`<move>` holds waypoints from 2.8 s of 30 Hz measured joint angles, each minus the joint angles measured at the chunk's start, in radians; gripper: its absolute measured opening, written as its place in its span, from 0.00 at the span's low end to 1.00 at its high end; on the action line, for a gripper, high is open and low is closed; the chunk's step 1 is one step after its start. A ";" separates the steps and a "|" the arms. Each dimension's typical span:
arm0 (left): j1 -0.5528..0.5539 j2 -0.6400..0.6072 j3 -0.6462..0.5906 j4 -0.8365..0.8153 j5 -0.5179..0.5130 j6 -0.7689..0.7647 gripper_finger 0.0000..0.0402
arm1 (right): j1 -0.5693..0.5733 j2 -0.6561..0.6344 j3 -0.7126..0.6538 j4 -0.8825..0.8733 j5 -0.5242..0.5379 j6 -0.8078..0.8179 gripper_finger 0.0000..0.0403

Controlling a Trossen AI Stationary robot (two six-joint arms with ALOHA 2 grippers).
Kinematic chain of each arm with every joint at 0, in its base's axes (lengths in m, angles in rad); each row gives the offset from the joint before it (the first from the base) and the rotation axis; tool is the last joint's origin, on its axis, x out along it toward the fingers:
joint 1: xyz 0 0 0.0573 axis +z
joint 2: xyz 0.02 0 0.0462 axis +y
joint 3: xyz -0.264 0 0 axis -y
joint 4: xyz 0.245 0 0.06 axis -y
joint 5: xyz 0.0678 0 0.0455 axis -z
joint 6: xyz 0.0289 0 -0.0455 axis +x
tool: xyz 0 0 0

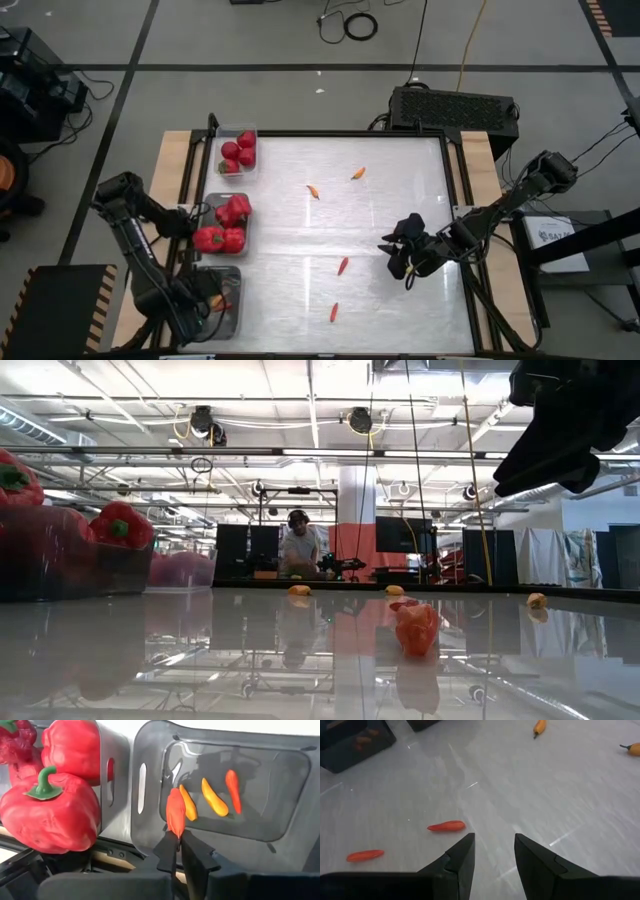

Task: Sort produce into baskets
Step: Put the orange chili pepper into the bottom gray bin, then put the yellow chili pepper into the bottom gray bin

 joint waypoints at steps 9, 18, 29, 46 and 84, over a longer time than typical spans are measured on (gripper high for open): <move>0.025 0.000 0.000 0.002 -0.027 0.009 0.28 | 0.000 0.000 0.000 0.000 0.000 0.023 0.32; 0.074 0.000 -0.001 0.239 -0.308 0.323 0.33 | 0.000 0.000 0.000 0.000 0.000 0.026 0.32; 0.278 0.000 -0.001 0.768 -0.515 1.063 0.34 | 0.000 0.000 0.000 0.001 0.004 0.029 0.32; 0.978 0.000 -0.313 1.209 -0.209 1.501 0.34 | -0.002 0.000 0.000 0.000 0.009 -0.019 0.32; 1.333 0.300 -0.283 1.412 0.058 1.666 0.34 | -0.047 0.000 0.001 -0.031 0.007 -0.099 0.32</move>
